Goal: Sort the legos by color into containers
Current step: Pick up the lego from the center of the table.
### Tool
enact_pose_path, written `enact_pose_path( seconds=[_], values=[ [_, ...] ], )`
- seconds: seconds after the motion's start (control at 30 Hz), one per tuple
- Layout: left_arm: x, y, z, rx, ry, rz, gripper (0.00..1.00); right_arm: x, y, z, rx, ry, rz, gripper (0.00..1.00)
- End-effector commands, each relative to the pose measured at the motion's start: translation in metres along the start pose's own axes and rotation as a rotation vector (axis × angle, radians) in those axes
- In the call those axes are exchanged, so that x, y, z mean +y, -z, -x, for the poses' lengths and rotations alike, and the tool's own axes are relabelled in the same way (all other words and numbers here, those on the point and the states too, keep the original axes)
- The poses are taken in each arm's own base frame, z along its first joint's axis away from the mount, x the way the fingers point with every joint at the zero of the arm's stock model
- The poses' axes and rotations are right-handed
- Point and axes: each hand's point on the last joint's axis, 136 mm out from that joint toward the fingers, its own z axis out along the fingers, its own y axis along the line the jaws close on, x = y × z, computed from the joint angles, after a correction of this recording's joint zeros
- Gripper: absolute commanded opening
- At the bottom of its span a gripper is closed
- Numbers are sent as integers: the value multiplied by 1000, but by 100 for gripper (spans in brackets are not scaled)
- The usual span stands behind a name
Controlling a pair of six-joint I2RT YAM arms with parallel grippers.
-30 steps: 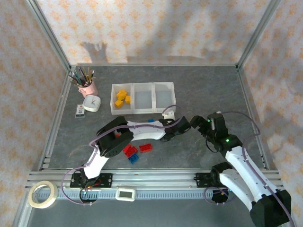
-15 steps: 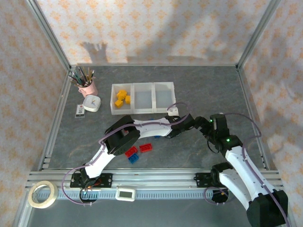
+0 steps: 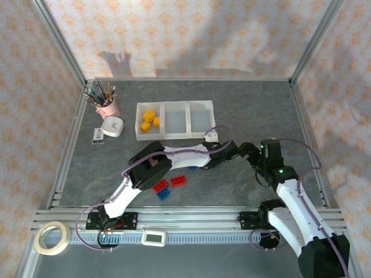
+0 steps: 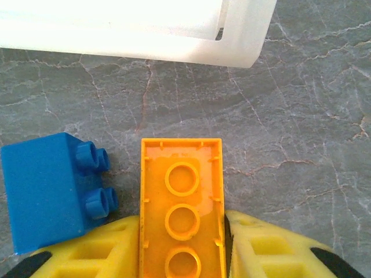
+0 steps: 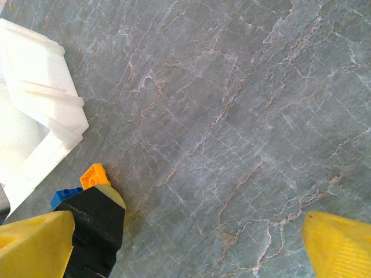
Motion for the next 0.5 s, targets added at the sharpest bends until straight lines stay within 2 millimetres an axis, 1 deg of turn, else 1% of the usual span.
enact_pose_path(
  seconds=[0.0,0.1,0.2,0.33,0.4,0.47],
  values=[
    [-5,1,2,-28,-22,-13,34,10,5,7,-21,17,35,100],
    [-14,13,6,-26,-23,-52,32,12,7,9,-27,18,37,100],
    [-24,30,12,-34,-30,-98,32,15,11,12,-34,24,41,100],
    [-36,61,18,-35,-51,-176,31,20,18,20,-57,42,40,100],
    [-35,78,25,-48,-51,-205,31,26,22,25,-67,56,51,100],
    [-28,96,34,-65,-45,-236,30,39,26,29,-70,84,97,100]
  ],
)
